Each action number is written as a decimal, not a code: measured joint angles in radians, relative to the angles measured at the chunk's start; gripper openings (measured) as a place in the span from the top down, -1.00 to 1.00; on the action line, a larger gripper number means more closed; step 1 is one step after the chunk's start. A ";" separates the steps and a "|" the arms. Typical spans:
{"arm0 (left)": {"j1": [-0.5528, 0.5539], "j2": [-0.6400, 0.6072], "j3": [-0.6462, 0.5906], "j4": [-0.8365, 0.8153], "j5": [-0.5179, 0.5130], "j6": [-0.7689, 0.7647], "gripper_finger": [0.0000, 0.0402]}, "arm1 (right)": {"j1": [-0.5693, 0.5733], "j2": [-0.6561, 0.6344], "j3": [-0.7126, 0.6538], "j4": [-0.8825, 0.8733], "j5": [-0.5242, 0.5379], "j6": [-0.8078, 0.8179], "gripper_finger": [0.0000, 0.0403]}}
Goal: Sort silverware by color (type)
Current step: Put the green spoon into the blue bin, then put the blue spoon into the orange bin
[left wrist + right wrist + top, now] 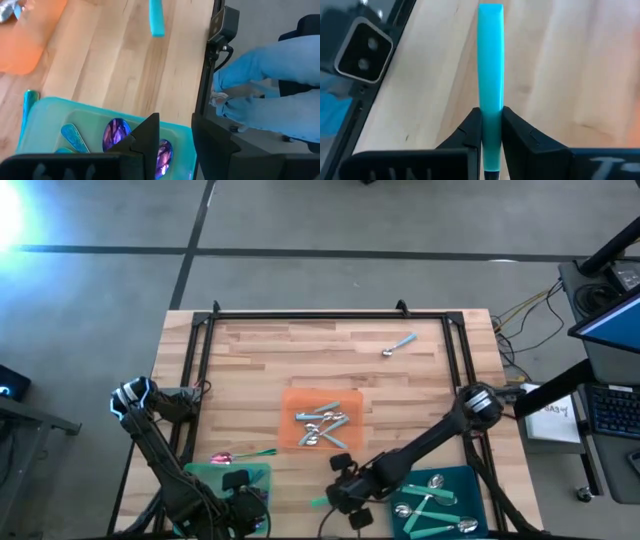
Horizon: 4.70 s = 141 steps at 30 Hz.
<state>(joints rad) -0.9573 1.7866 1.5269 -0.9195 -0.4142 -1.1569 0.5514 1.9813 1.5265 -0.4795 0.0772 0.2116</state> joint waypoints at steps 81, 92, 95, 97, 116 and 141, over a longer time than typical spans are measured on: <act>0.079 0.000 -0.005 -0.013 -0.152 0.102 0.51 | -0.021 -0.469 -0.359 -0.710 0.196 0.474 0.23; 0.079 0.000 -0.005 -0.086 -0.151 0.102 0.51 | -0.533 -0.469 -0.359 -0.715 0.122 -0.058 0.24; 0.080 0.000 -0.005 -0.118 -0.152 0.102 0.51 | -0.667 -0.469 -0.359 -0.698 0.100 -0.158 0.23; 0.082 0.000 -0.005 -0.141 -0.156 0.102 0.51 | -0.751 -0.469 -0.359 -0.668 0.099 -0.217 0.23; 0.089 0.000 -0.005 -0.242 -0.233 0.102 0.51 | -1.200 -0.385 -0.360 -0.512 0.107 -0.929 0.30; 0.131 0.000 -0.005 -0.465 -0.296 0.102 0.51 | -1.345 -0.205 -0.360 -0.362 0.151 -1.100 0.44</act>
<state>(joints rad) -0.8265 1.7863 1.5219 -1.3849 -0.7101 -1.0554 -0.7935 1.7762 1.1667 -0.8417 0.2286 -0.8887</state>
